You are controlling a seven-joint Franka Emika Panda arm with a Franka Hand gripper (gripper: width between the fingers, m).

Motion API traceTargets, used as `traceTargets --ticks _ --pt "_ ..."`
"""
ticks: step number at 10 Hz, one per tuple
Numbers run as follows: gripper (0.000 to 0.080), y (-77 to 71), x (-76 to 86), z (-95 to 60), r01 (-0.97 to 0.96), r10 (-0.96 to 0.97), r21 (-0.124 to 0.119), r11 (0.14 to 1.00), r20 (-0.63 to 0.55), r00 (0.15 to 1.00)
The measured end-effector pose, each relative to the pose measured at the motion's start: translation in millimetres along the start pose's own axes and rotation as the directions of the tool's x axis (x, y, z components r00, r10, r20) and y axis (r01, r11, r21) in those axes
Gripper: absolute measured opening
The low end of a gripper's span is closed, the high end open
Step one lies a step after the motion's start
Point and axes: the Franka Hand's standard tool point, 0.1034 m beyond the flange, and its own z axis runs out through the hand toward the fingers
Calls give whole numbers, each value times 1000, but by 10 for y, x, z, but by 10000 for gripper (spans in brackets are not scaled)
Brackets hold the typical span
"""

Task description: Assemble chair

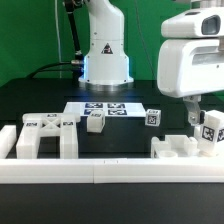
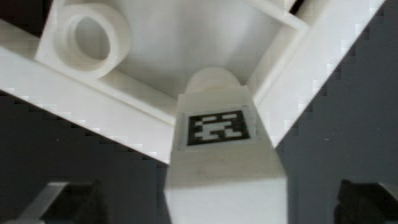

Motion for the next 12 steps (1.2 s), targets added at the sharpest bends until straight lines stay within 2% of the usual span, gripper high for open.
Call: traceTargets --ticks 1,2,3,4,8,11,12 --pt "618 0 0 0 0 0 0 1000 0 1000" --pt "440 0 0 0 -6 6 0 1000 0 1000" --pt "440 1 -1 1 -19 19 0 1000 0 1000" --pt "285 1 -1 1 -55 55 1 998 0 998" --pt "287 12 -10 7 -352 352 2 936 -1 936" --pt "287 23 -20 11 -644 644 0 765 -3 765" --pt "287 21 -23 15 -733 733 -1 680 -2 680"
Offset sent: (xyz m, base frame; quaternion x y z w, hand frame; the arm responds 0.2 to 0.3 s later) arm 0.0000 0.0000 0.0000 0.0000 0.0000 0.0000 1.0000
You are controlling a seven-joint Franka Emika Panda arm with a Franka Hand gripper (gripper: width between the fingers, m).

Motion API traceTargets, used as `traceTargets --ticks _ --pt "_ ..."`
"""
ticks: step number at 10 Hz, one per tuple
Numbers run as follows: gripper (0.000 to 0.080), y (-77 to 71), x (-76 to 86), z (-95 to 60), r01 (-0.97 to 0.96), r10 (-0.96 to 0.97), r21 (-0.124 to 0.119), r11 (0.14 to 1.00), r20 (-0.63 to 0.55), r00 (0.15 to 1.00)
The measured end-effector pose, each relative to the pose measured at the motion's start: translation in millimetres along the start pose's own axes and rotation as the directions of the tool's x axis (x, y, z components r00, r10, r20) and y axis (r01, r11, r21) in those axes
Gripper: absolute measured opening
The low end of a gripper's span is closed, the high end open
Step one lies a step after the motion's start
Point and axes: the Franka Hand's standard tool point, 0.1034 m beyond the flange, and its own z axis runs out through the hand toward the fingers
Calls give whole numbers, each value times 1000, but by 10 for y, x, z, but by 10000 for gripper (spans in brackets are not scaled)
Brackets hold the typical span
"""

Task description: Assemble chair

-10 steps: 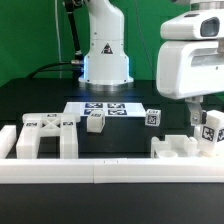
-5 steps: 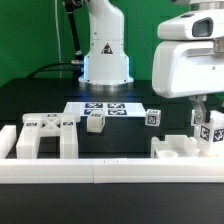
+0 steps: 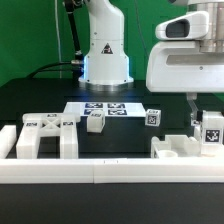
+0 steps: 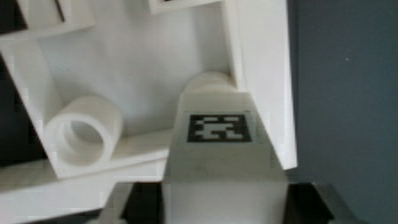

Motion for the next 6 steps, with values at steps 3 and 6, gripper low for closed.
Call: traceTargets --ticks 3,6 --pt "288 -12 -1 5 -337 337 -3 942 11 942" --pt "297 -17 -6 8 -514 514 -7 858 10 858"
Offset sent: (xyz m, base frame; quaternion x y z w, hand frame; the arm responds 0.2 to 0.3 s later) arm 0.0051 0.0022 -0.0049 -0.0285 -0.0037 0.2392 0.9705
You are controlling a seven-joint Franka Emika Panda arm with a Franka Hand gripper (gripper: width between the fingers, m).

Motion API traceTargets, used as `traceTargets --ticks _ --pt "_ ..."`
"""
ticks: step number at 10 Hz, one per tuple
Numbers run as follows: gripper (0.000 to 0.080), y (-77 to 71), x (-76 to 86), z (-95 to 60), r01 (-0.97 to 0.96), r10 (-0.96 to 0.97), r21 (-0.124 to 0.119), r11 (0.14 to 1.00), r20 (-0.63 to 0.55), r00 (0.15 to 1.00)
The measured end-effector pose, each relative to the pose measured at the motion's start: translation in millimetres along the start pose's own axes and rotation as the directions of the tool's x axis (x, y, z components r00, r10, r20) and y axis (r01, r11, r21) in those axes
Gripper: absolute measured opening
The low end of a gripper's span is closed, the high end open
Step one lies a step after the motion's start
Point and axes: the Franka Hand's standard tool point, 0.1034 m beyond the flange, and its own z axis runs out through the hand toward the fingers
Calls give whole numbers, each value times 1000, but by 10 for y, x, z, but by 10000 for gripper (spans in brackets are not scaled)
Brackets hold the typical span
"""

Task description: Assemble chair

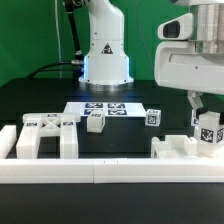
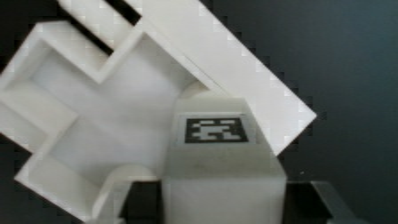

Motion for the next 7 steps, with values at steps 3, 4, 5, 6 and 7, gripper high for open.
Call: traceTargets --ticks 3,4,5,6,7 --pt "608 -2 -4 1 72 -72 0 997 0 997" --pt "637 -15 -25 -1 114 -114 0 993 0 993" --pt "637 -25 -41 -5 253 -253 0 967 -1 967" --pt "647 -38 -58 -10 373 -373 2 928 0 928" --pt "647 -45 -69 -10 480 -480 3 877 0 877"
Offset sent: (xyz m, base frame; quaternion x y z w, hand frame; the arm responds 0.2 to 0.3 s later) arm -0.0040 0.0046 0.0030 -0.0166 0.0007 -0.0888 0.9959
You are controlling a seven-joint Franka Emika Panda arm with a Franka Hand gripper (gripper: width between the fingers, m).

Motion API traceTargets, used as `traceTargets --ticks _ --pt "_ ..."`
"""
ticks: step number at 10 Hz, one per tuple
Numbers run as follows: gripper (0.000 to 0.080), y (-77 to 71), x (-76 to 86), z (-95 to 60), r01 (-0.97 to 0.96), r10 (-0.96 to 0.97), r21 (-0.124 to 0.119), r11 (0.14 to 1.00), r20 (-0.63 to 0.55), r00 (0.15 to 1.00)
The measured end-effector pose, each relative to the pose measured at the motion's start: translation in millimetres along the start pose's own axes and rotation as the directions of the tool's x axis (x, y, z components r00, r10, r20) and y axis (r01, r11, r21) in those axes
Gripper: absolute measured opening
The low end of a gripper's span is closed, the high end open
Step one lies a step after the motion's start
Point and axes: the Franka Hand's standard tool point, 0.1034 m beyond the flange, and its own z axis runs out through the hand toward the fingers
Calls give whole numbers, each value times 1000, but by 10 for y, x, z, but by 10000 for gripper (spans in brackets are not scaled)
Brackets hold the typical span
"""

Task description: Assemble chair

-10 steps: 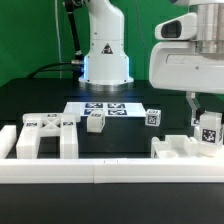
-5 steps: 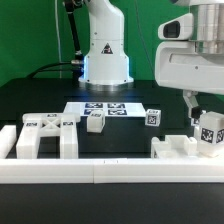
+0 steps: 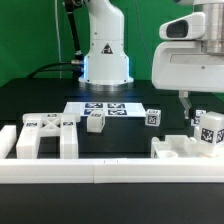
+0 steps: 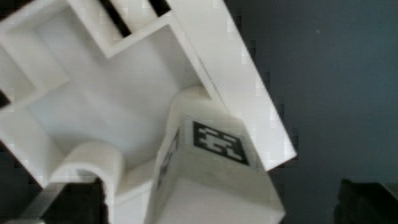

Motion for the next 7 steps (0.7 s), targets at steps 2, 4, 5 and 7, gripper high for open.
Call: traceTargets --ticks 2,4,5,7 --pt "649 -21 -10 -6 194 -194 2 981 0 981" --pt "649 -19 -10 -3 332 -332 3 943 0 943" --pt "649 -1 0 -1 391 -391 2 920 0 920" --pt "649 28 15 5 512 -512 -2 859 1 859"
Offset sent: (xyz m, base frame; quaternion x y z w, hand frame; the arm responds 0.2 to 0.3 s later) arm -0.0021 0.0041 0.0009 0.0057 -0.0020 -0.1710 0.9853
